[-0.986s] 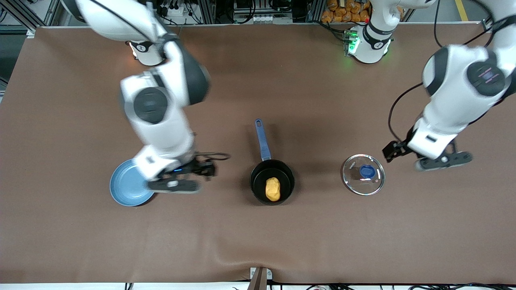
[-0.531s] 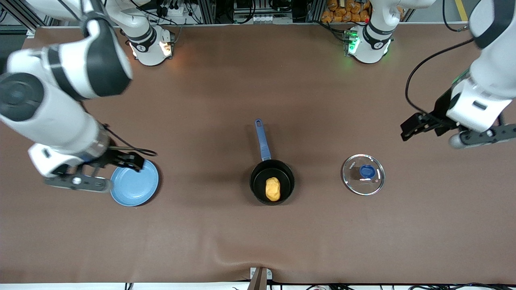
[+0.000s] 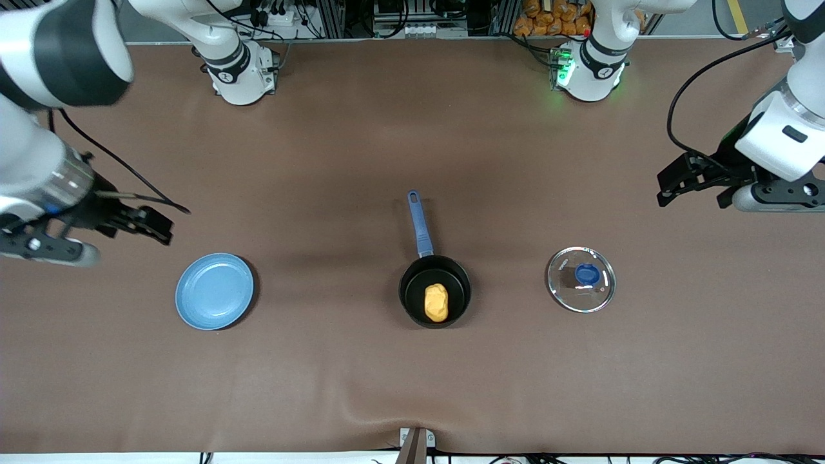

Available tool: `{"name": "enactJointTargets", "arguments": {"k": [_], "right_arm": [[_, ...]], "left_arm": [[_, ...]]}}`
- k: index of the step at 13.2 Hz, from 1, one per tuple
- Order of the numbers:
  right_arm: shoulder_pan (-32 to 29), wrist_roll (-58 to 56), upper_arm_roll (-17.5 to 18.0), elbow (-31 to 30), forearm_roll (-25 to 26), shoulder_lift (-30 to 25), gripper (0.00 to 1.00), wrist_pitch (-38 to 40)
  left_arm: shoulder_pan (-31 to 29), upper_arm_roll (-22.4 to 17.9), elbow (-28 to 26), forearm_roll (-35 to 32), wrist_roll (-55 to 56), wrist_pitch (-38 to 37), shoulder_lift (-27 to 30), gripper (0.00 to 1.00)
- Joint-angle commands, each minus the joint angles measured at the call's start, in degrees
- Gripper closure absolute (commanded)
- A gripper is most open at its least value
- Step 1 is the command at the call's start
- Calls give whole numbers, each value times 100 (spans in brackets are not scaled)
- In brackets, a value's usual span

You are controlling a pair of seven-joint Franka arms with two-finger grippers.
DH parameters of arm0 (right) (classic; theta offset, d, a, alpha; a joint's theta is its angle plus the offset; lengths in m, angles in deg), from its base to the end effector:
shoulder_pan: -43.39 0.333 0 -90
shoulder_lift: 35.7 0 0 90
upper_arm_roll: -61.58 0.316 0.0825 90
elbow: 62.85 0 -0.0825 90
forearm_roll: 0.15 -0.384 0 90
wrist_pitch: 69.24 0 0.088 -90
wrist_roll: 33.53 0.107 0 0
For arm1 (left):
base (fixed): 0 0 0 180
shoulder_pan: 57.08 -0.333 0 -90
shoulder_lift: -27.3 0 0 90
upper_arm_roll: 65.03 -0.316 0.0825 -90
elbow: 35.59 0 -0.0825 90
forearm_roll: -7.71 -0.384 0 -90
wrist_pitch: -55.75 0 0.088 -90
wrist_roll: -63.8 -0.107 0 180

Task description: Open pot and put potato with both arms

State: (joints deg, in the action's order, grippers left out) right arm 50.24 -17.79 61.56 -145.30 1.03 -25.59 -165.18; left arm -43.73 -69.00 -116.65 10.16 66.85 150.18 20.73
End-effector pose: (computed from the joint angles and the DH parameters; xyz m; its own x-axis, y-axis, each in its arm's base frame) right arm 0.6140 0.0715 0.5933 0.9863 -0.1529 0.0623 -0.1535 -0.9881 0.0039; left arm 0.5892 -0.1044 0.6402 0.9874 -0.1073 0.1166 -0.1127 -0.9928 0.0411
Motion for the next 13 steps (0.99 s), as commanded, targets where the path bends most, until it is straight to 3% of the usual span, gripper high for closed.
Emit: {"name": "enactJointTargets", "arguments": {"k": [1, 4, 13], "right_arm": [[-350, -219, 90, -894, -119, -754, 0, -241], [-500, -484, 81, -1457, -119, -1229, 0, -548], [-588, -712, 64, -1634, -119, -1503, 0, -522]], "left_arm": [[-17, 28, 29, -130, -394, -118, 59, 0], [-25, 19, 2, -122, -167, -170, 59, 0], [-43, 19, -6, -121, 116, -373, 103, 0]]}}
